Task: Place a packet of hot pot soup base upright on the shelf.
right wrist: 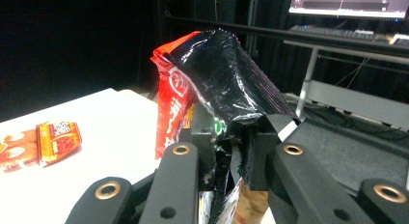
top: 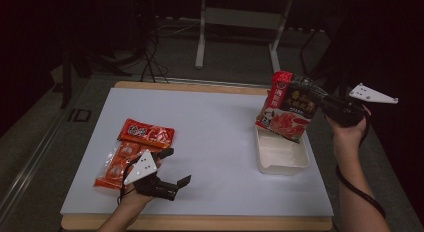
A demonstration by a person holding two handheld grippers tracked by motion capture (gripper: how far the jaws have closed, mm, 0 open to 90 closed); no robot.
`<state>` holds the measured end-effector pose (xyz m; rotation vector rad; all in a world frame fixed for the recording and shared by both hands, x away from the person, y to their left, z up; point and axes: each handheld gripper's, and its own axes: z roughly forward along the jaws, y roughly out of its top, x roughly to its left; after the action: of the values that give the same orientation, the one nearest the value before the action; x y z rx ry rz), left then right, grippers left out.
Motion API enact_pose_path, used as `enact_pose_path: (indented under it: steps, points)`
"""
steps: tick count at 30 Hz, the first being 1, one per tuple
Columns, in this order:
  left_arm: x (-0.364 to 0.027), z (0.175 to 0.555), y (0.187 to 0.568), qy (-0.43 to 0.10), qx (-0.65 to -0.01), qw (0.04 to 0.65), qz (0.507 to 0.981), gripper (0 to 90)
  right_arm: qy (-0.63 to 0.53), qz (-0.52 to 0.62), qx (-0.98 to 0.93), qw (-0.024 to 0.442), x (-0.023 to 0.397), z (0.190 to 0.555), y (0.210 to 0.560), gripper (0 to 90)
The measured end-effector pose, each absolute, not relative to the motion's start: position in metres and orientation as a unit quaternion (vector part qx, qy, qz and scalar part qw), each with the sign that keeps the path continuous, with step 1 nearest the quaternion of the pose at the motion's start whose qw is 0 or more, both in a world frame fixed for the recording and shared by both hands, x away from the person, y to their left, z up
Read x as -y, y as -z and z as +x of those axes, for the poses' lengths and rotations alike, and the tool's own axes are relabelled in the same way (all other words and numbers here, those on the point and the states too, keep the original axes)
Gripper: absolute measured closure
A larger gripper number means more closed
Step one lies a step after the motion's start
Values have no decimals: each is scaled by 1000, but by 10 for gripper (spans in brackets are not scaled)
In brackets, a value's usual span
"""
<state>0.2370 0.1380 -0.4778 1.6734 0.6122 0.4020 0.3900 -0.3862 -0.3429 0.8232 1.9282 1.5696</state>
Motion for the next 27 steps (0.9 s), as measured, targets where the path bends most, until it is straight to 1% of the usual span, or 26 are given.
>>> enact_pose_path:
  steps: [8,15,22,27]
  points:
    - [-138,236,482,-169,-268,610,726,13,-552,313,-721,279,394,402,356,785]
    - [-139,235,482,-173,-270,610,724,13,-552,303,-726,277,395,412,366,784]
    - [-141,234,483,-173,-273,613,721,13,-544,295,-736,273,387,421,374,783]
    - [-143,234,483,-171,-277,613,719,13,-548,291,-736,273,389,422,377,782]
